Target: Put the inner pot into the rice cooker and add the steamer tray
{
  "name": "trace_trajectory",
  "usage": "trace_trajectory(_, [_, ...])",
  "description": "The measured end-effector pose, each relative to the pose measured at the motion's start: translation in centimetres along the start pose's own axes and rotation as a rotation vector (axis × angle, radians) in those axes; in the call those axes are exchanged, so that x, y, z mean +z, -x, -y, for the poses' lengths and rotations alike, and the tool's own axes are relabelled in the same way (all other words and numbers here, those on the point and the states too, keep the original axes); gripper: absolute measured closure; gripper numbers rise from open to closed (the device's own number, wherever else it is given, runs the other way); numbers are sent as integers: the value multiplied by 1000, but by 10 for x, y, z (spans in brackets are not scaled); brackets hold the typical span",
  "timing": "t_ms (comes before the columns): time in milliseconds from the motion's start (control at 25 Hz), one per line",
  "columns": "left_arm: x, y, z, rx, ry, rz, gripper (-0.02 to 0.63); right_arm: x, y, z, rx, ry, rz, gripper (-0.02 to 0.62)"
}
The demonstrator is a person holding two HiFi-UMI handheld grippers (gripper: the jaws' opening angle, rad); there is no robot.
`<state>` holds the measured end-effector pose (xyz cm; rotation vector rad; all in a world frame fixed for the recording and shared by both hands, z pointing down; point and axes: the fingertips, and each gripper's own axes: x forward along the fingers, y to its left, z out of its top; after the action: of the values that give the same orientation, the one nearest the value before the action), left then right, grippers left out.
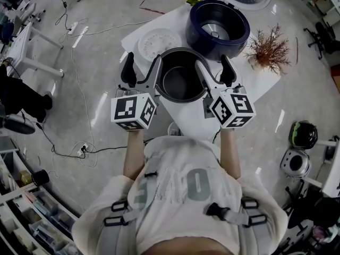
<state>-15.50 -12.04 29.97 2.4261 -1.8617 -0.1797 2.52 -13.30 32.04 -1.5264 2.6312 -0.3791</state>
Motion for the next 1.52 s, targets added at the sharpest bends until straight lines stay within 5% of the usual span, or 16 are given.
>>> trace_trajectory(320, [-22, -10, -22, -11, 172, -70, 282, -8, 2, 25, -42, -34, -33, 233])
trace_trajectory(520, [-60, -9, -35, -45, 436, -129, 282, -35, 7, 45, -70, -150, -82, 233])
trace_trajectory(680, [-95, -9, -47, -70, 709, -160, 282, -68, 6, 54, -62, -342, -117, 239])
trace_trajectory(1000, [-163, -10, -48, -88, 1049, -236, 284, -132, 13, 75, -34, -854, -129, 255])
trace_trajectory(1280, [-175, -8, -43, -115, 1190, -253, 293, -155, 22, 80, -20, -1056, -113, 266])
trace_trajectory(1520, [-181, -9, -44, -121, 1221, -275, 339, -160, 19, 76, 28, -1141, -106, 290])
